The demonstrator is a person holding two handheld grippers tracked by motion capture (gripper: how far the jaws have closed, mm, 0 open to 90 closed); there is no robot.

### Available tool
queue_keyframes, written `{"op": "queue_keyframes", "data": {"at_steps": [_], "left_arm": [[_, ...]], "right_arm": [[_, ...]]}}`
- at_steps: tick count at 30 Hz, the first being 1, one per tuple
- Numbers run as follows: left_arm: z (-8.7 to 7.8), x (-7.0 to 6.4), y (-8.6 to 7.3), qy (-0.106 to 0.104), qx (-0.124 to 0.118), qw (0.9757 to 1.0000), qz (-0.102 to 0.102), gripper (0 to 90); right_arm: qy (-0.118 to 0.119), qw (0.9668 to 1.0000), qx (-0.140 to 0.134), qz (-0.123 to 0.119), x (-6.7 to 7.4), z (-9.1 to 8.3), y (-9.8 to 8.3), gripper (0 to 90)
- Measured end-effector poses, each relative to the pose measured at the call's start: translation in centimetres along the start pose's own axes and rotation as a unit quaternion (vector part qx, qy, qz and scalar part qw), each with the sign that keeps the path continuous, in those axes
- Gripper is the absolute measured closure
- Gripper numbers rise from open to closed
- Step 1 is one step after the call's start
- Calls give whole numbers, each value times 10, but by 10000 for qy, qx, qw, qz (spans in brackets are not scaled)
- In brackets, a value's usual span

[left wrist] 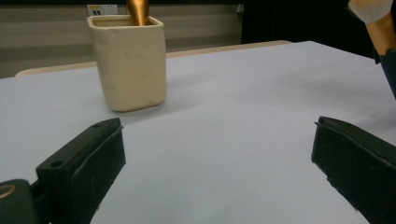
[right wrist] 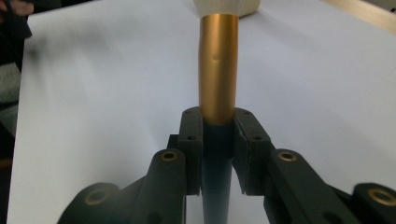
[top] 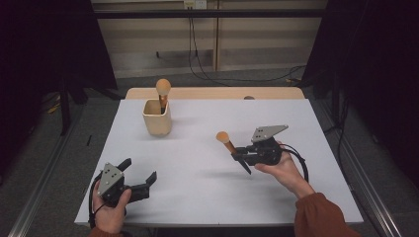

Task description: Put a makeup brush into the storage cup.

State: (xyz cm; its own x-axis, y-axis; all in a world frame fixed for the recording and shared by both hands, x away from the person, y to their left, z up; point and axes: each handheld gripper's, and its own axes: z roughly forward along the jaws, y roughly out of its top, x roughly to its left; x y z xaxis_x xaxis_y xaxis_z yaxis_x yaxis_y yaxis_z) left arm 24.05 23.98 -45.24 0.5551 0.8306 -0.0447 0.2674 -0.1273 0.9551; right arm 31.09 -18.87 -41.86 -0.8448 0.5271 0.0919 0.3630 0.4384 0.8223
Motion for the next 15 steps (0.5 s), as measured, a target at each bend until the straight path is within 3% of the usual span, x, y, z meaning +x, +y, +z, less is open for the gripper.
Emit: {"op": "queue_keyframes", "data": {"at_steps": [4, 11, 15], "left_arm": [[0, -1, 0, 21, -11, 10000, -21, 27], [-4, -1, 4, 105, -117, 9998, -98, 25], [-3, -5, 7, 26, -166, 9998, -99, 25]], "right_arm": [[-160, 9993, -323, 63, 1, -3, -5, 747], [-154, 9979, -626, 110, 3, -5, -11, 747], [-137, 9961, -853, 174, 6, -6, -15, 747]]}}
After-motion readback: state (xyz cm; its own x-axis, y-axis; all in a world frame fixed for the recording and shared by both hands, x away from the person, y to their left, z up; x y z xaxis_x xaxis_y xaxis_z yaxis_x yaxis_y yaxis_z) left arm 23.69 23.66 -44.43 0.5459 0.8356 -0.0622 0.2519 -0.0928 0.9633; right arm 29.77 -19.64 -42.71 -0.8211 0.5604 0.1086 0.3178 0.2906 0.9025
